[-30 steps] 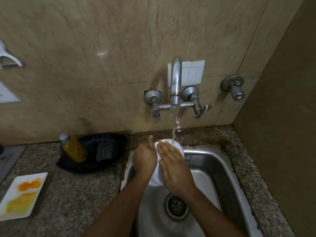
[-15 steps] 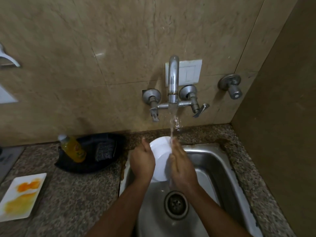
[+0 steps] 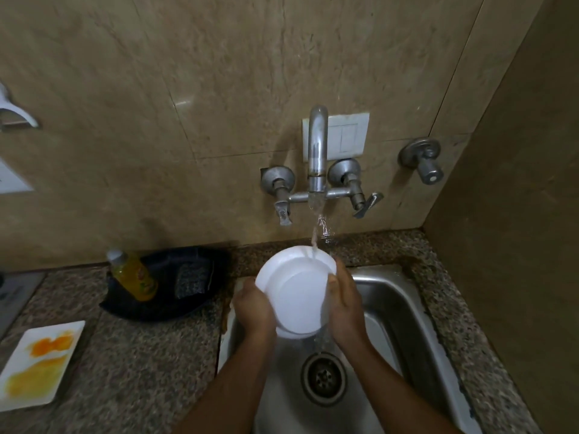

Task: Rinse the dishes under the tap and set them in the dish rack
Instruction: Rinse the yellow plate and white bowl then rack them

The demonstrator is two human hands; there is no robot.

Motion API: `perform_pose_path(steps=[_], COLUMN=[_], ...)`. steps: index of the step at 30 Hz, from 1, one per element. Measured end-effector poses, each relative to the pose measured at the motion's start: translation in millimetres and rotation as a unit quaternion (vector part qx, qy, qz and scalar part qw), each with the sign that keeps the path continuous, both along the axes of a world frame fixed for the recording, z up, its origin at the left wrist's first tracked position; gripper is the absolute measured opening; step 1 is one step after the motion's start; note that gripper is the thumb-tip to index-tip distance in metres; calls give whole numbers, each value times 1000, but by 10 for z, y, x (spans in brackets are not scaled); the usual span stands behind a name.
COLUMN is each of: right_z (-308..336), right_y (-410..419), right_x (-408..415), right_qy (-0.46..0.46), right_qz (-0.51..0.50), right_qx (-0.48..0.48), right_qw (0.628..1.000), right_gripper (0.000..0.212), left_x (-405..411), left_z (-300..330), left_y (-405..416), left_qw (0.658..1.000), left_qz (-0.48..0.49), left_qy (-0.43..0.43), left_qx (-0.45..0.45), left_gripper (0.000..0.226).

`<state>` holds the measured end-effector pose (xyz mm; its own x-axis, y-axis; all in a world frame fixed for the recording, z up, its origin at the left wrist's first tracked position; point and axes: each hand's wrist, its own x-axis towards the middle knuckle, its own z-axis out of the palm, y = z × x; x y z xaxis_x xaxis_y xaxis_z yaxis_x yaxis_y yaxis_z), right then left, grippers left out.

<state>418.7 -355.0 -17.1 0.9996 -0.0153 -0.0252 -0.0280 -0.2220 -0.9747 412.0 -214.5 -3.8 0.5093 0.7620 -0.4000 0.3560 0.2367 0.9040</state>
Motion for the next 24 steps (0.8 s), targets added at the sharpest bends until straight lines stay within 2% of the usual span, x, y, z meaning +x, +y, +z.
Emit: perform_pose_path(steps=[2, 3, 4, 6, 8, 10, 11, 13, 15, 17, 20, 24], right_z=[18, 54, 91, 135, 162, 185, 232, 287, 253, 142, 64, 41], right_y=[41, 43, 36, 4, 8, 29, 50, 121, 191, 176, 100, 102], right_x=[53, 76, 102, 160, 210, 247, 240, 188, 69, -33, -64, -123], right_qy=[56, 67, 65, 48, 27, -1, -15, -87, -206, -263, -180, -231], right_qz=[-27, -39, -46, -39, -12, 7, 9, 10, 86, 161, 88, 133], right_qx=[106, 141, 146, 83, -39, -96, -106, -182, -284, -294, -194, -235], right_qw=[992, 987, 986, 995, 999, 995, 994, 979, 933, 905, 960, 935], right_gripper=[33, 19, 14, 17, 19, 21, 22, 31, 46, 52, 51, 54], left_x=[-21, -43, -57, -35, 35, 104, 122, 138, 140, 117, 32, 14], left_z=[-78, -93, -82, -20, 154, 301, 344, 390, 353, 295, 258, 260], left_y=[16, 35, 69, 152, 145, 77, 49, 23, 40, 43, -18, -45], left_qw=[999, 998, 998, 994, 974, 925, 903, 889, 901, 909, 907, 910], left_qz=[-29, -42, -54, -105, -198, -296, -311, -287, -233, -201, -164, -140], left_qy=[0, 9, 19, 13, -12, 20, 32, 39, 41, 39, 32, 41], left_qx=[-43, -46, -32, 29, 107, 239, 295, 354, 363, 362, 386, 388], left_gripper=[37, 37, 36, 38, 42, 51, 56, 62, 65, 66, 66, 61])
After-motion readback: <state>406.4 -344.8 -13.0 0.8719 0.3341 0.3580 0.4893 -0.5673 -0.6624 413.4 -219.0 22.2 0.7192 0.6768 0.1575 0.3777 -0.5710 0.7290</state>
